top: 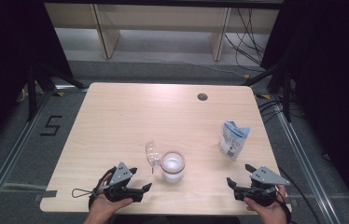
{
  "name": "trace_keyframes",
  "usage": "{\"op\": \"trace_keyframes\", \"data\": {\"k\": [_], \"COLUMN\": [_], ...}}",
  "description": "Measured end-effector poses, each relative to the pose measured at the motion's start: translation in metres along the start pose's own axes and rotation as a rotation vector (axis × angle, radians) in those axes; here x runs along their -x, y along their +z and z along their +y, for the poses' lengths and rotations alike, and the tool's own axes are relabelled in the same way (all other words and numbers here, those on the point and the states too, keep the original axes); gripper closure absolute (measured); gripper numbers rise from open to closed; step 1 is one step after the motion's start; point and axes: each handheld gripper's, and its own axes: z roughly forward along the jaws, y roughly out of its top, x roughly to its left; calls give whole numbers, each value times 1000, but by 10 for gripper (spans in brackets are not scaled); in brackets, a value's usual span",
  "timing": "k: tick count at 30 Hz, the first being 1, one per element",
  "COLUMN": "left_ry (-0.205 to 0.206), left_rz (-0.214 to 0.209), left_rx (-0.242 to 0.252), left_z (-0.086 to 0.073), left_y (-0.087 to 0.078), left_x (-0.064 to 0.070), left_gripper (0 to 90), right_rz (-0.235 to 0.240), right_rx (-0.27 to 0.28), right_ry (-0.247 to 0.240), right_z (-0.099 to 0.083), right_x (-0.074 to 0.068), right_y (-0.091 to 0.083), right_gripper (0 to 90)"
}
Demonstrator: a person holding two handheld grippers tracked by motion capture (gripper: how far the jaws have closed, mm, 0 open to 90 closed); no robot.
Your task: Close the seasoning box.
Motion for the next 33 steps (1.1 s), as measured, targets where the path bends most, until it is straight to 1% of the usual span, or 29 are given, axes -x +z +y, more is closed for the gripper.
{"op": "trace_keyframes", "data": {"k": [1,2,3,4,7,8,9,10,11,12,13,14,15,16,17,18,19,20,21,22,23,24,25,26,28,29,30,32,33], "left_ry": [14,9,0,6,-4,-7,-7,-8,-10,11,0,18,11,2,11,5,-9,-24,-20,3,0,15,26,35,39,41,44,31,25], "left_rz": [4,18,23,24,45,47,54,49,54,55,56,62,66,70,70,80,80,70,75,67,70,66,58,63,56,57,56,54,52], "left_rx": [-2,-7,0,4,11,26,29,38,39,47,56,49,72,84,97,99,115,133,135,145,150,151,155,153,152,153,155,153,160], "left_z": [0,0,-1,-1,-2,-2,-1,-1,-1,-2,-2,-2,-2,-1,1,2,4,6,9,12,14,17,20,22,25,26,26,27,28], "left_y": [-1,-3,-4,-5,-8,-8,-9,-9,-11,-11,-11,-13,-14,-15,-16,-18,-19,-19,-21,-21,-21,-22,-22,-22,-22,-22,-22,-25,-25], "left_x": [-1,-1,-1,-2,-2,-3,-3,-4,-4,-5,-5,-6,-7,-7,-9,-10,-10,-10,-9,-8,-6,-5,-4,-2,-1,-1,-2,-4,-4], "left_gripper": [206,209,216,226,253,275,302,324,378,422,448,496,530,577,615,643,675,722,760,786,810,833,849,864,875,878,880,886,886], "right_rz": [13,12,-1,-1,14,17,30,29,29,31,34,33,34,28,27,23,30,37,44,34,32,42,38,21,28,40,31,30,39], "right_rx": [9,3,-3,1,-8,-16,-10,-13,-12,-11,-10,-13,-13,-13,-9,2,-7,-16,-14,-18,-18,-17,-13,-8,-16,-25,-24,-18,-21], "right_ry": [-24,-22,-9,-41,-47,-45,-43,-47,-48,-47,-43,-50,-49,-54,-63,-75,-80,-66,-78,-79,-83,-80,-89,-106,-101,-83,-89,-98,-93], "right_z": [1,1,1,2,2,2,2,2,2,2,2,2,2,2,2,2,2,2,2,2,2,2,2,2,2,2,2,2,2], "right_x": [3,2,0,1,-1,-2,-2,-2,-2,-2,-3,-2,-3,-3,-3,-3,-3,-4,-4,-5,-5,-5,-5,-4,-4,-5,-5,-5,-5], "right_y": [1,1,1,3,4,4,5,5,5,5,5,5,5,5,5,6,6,6,7,6,6,7,8,8,9,9,8,8,9], "right_gripper": [161,161,161,162,164,164,163,164,164,164,164,164,164,164,164,164,164,165,165,165,166,167,168,169,171,172,173,173,173]}}
